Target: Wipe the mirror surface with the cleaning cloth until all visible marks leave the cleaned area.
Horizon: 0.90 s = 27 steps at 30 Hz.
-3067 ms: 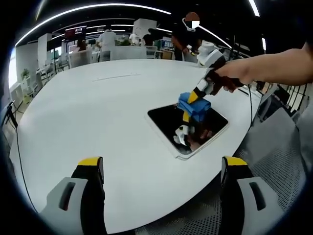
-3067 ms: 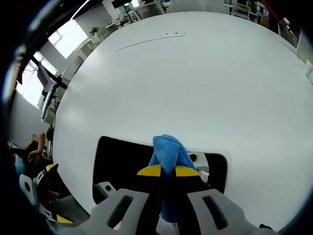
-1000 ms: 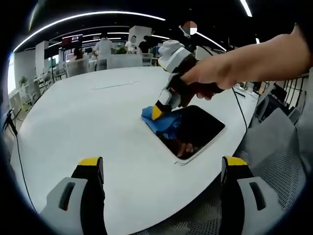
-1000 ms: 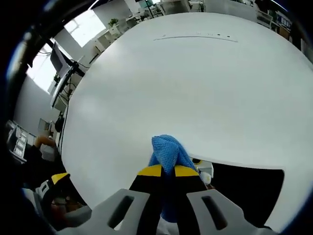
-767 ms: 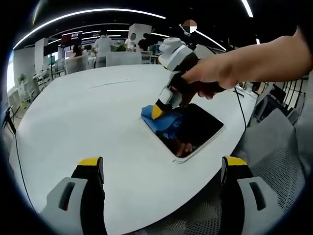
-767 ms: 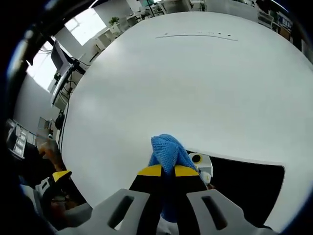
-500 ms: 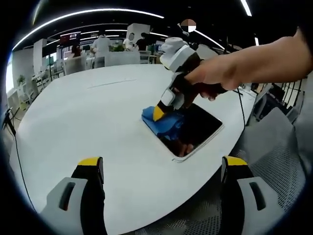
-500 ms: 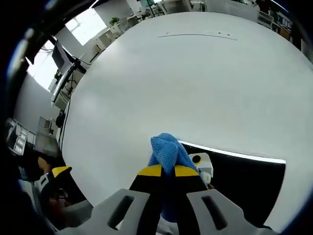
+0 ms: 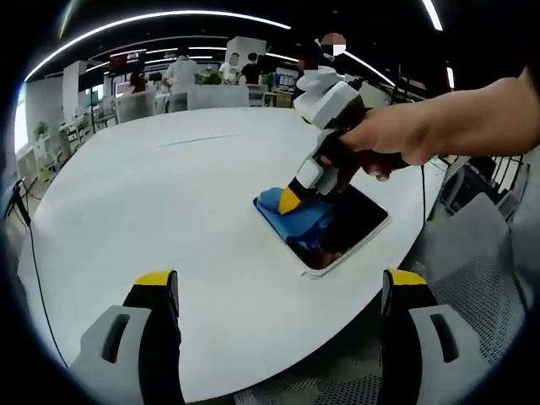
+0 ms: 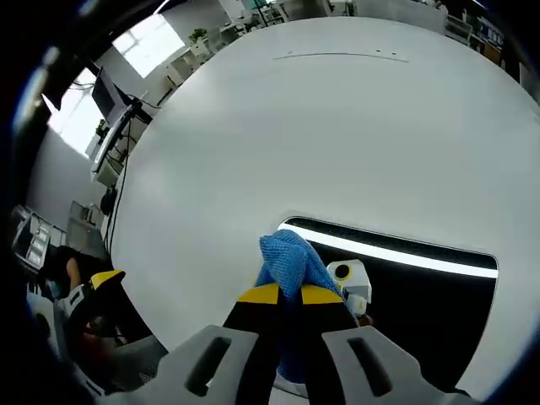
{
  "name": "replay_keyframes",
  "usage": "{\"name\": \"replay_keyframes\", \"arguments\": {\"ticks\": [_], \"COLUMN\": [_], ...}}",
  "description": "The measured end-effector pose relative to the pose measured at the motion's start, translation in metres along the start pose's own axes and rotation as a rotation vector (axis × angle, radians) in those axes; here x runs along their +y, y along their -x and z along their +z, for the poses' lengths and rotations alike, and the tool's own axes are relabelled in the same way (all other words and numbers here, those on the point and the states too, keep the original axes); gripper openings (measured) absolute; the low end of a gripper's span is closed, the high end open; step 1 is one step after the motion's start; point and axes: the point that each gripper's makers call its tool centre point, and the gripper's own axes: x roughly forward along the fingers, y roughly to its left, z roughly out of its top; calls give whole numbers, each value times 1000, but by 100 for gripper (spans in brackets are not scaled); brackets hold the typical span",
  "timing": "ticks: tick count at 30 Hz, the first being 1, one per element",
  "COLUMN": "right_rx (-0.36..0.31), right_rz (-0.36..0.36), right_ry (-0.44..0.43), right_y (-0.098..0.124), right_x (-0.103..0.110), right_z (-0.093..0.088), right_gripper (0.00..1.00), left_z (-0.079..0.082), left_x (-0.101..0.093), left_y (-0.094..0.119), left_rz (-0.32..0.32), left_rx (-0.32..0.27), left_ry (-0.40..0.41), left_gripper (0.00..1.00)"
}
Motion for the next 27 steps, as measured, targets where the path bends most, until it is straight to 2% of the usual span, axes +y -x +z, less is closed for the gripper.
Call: {"name": "replay_keyframes", "arguments": {"ticks": [1,2,6,8,12,19,24,27], "right_rx": [-1,1,24,21,18,7,3,4], "right_rz": [0,-1,4,-1,0,-4,-11,-14], "right_ry": [3,-1,-17,-1,-5,-22,11,32], "right_y": [-1,-1,0,0,0,-1,2,1], "right_x": [0,-1,3,2,2,1,4,3], "right_z": [1,2,-2,-2,-2,-1,-3,-2], "right_gripper": [0,0,0,0,0,1,1,0], "left_z": [-1,1,6,9,7,5,6,5], "left_x": [1,1,-1,-5,-8,-2,-6,-13], "left_y": [0,0,3,4,2,4,5,6], "left_rz": [5,-3,5,-5,-17,23,5,-27], "left_rx": [11,-7,-14,-30,-27,-40,-33,-12], "left_ry": [27,42,43,25,10,-38,-18,17], "left_gripper": [99,99,99,99,99,99,99,99]}}
